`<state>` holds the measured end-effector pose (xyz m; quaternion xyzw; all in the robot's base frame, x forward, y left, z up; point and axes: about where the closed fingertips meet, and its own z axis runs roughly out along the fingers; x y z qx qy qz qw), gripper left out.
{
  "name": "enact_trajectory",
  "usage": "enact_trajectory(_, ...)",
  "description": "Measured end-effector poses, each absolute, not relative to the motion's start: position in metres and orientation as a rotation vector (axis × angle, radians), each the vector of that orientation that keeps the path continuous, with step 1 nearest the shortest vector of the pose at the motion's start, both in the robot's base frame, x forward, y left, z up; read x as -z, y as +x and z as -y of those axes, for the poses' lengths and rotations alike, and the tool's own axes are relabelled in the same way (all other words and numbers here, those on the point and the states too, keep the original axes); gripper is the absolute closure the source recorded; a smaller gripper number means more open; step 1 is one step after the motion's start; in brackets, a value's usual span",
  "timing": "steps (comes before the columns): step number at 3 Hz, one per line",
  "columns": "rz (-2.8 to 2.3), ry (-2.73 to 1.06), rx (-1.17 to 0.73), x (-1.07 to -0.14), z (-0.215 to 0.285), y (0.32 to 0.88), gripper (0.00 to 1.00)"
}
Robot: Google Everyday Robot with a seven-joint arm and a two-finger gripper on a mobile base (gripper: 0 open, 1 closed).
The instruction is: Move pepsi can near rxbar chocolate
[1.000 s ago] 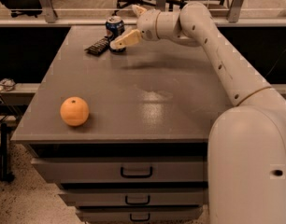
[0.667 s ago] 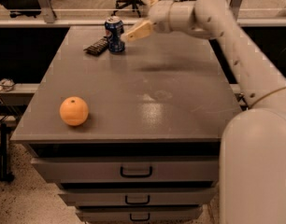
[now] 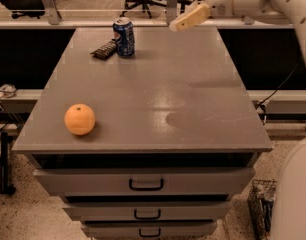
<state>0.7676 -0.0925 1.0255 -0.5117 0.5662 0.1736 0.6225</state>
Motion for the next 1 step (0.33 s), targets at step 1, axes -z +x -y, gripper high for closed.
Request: enact_trajectory(1,-1.304,-1.174,-0.398,-1.0247,0.0958,0.7667,0.00)
